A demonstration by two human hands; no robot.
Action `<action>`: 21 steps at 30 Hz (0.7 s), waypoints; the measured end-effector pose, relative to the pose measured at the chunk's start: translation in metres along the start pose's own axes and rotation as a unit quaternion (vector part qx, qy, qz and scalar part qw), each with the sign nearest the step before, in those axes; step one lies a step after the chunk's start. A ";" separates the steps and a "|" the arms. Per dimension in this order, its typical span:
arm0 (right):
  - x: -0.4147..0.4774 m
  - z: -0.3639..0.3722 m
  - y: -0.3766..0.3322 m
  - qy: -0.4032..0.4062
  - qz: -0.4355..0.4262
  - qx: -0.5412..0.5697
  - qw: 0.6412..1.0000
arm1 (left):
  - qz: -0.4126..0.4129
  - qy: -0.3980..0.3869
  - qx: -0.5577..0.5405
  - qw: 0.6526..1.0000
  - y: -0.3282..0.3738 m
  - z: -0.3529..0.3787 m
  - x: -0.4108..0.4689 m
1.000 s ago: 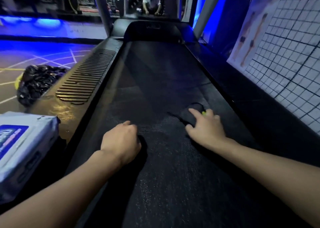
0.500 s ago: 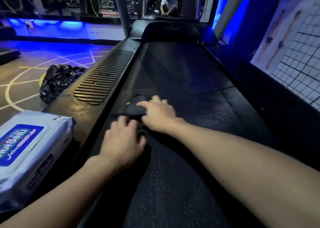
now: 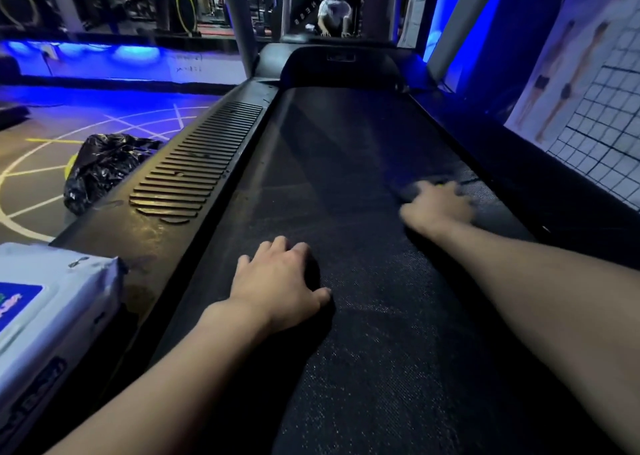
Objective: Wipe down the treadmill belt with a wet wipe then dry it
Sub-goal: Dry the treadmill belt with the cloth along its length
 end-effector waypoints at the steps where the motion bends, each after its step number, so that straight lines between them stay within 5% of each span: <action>1: -0.004 0.004 -0.032 0.000 -0.043 0.011 0.999 | 0.000 -0.003 -0.010 1.000 -0.001 -0.001 0.001; 6: -0.064 0.032 -0.209 -0.065 -0.319 0.065 0.943 | -0.040 0.033 -0.170 0.984 -0.021 -0.013 0.001; 9: -0.095 0.034 -0.236 -0.098 -0.401 0.068 0.908 | -0.078 0.035 -0.248 0.965 -0.036 -0.019 -0.004; 21: -0.123 -0.015 -0.014 -0.075 -0.279 0.002 0.957 | -0.003 -0.044 -0.184 0.982 -0.014 -0.007 -0.046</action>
Point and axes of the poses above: each hand's wrist, its own x-axis towards the middle knuckle, its own z-axis out of the palm, y = z × x, the point moved 6 cm from there along x, towards the middle knuckle, and after that the axes turned 13 degrees about -z, right-handed, at the moved point
